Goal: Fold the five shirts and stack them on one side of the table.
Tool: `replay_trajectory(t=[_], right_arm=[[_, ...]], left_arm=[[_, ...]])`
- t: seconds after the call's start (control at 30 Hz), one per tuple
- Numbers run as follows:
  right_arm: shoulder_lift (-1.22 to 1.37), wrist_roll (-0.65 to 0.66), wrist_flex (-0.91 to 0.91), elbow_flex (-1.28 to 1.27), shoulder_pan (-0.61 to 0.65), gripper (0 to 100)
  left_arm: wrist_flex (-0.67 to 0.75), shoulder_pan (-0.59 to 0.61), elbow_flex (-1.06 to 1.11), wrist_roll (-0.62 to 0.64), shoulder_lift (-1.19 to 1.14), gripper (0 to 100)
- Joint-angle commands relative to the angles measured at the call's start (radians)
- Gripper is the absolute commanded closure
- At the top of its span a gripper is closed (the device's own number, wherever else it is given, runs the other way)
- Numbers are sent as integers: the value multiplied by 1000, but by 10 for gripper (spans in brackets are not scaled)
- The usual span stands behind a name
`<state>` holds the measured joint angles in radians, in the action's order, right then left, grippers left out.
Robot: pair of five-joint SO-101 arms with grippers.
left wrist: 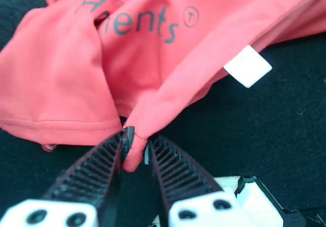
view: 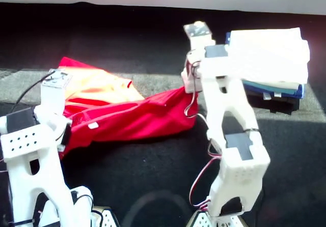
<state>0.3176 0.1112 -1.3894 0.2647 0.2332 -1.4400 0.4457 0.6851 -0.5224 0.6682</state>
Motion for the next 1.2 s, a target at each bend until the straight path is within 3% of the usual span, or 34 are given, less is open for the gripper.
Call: replay_trajectory(t=[0.0, 0.27, 0.5, 0.73, 1.17], right_arm=[[-180, 0, -12, 16, -58, 991], [-464, 11, 4, 25, -148, 992], [-654, 123, 73, 25, -180, 992], [-734, 127, 94, 27, -259, 992], [-943, 127, 272, 27, -332, 992]], left_arm=[[-29, -91, -136, 81, 19, 991], [-224, -211, -638, 143, -200, 991], [-324, -274, -1049, 184, -450, 991], [-324, -372, -1084, 184, -372, 991], [-321, -375, -1093, 176, -114, 991]])
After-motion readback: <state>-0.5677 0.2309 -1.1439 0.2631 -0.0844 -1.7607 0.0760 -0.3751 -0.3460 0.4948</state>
